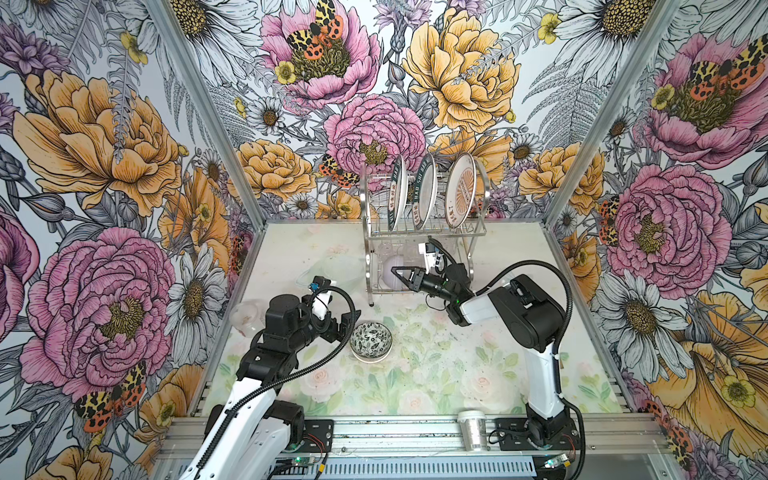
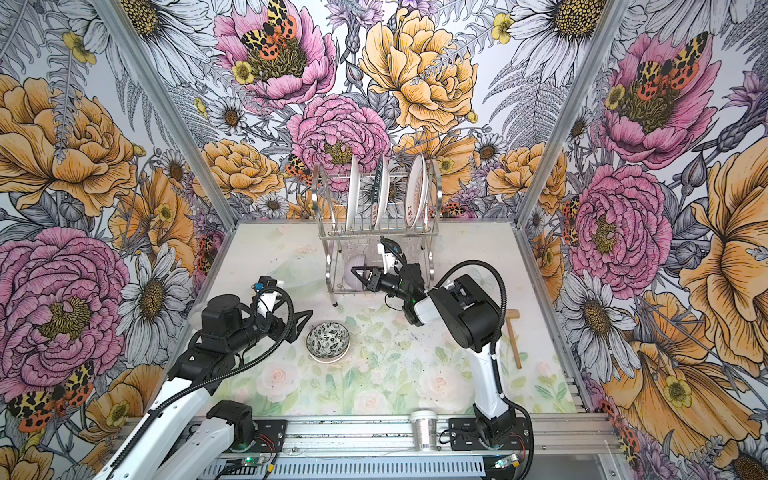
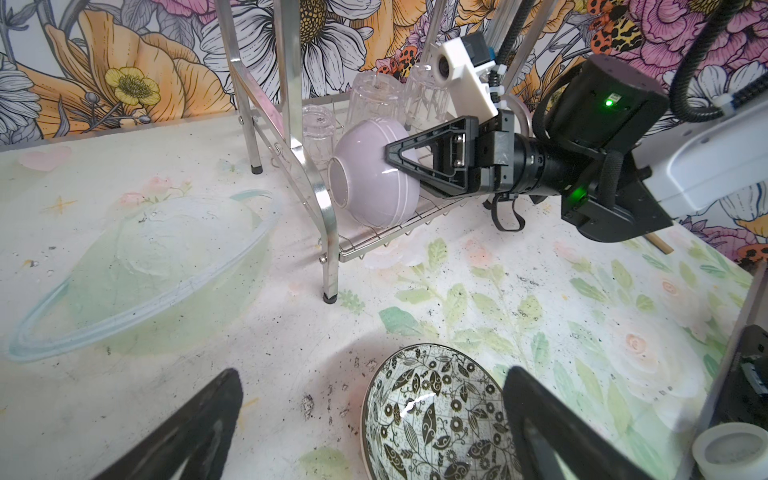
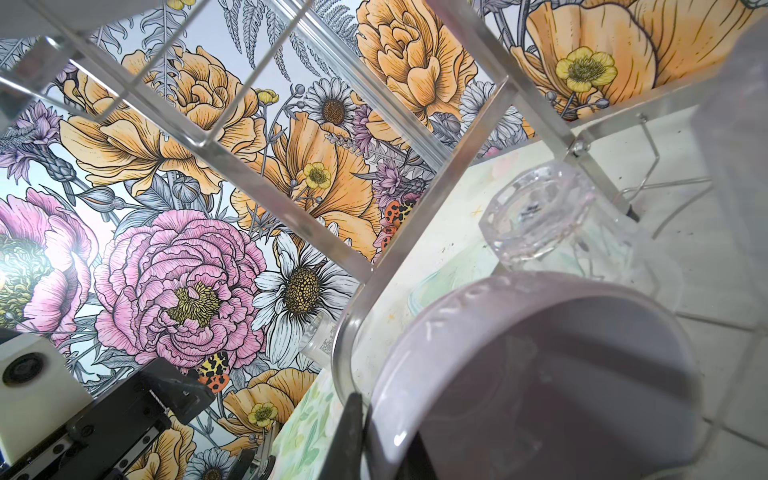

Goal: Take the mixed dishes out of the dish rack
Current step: 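Close the right gripper on the rim of the lavender bowl in the rack, then lift the lavender bowl up and out of the rack with the right gripper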

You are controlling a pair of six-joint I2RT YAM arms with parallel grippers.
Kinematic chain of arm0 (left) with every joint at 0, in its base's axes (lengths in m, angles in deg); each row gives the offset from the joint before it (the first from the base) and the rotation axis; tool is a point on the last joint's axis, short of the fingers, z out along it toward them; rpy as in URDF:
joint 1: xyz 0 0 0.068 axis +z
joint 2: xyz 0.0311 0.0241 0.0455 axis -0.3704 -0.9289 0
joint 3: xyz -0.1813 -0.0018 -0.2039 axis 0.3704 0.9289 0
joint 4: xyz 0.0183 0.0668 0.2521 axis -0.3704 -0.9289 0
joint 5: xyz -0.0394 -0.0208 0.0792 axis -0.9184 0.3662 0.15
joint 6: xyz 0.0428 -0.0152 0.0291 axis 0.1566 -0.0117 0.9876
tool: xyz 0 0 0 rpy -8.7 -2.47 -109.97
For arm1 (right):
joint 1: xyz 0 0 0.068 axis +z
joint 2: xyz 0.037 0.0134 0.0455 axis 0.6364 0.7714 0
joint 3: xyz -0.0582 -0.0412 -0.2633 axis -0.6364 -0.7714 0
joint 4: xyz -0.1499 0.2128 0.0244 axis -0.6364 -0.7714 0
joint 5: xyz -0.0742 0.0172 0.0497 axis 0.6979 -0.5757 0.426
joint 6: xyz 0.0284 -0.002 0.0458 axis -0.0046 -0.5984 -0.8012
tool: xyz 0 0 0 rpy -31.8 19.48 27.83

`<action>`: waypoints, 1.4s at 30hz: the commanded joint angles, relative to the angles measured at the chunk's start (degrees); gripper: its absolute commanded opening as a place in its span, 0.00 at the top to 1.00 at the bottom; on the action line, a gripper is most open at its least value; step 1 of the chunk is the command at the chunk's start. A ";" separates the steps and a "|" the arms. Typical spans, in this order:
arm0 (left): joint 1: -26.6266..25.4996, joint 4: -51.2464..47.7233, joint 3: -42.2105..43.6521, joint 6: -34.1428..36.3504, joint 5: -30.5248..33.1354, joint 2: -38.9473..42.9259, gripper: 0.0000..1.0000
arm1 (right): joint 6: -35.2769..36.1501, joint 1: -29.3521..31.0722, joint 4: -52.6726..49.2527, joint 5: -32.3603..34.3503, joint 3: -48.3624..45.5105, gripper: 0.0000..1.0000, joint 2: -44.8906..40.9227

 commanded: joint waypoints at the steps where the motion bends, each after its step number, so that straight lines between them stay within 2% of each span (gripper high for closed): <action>1: -0.26 -0.34 0.50 1.51 1.06 -0.17 0.01 | -0.57 -0.41 5.77 -0.04 1.82 0.89 -0.22; 42: -0.08 -0.34 0.39 1.62 1.06 -0.26 0.01 | -6.38 0.65 11.38 1.23 6.87 0.94 -1.01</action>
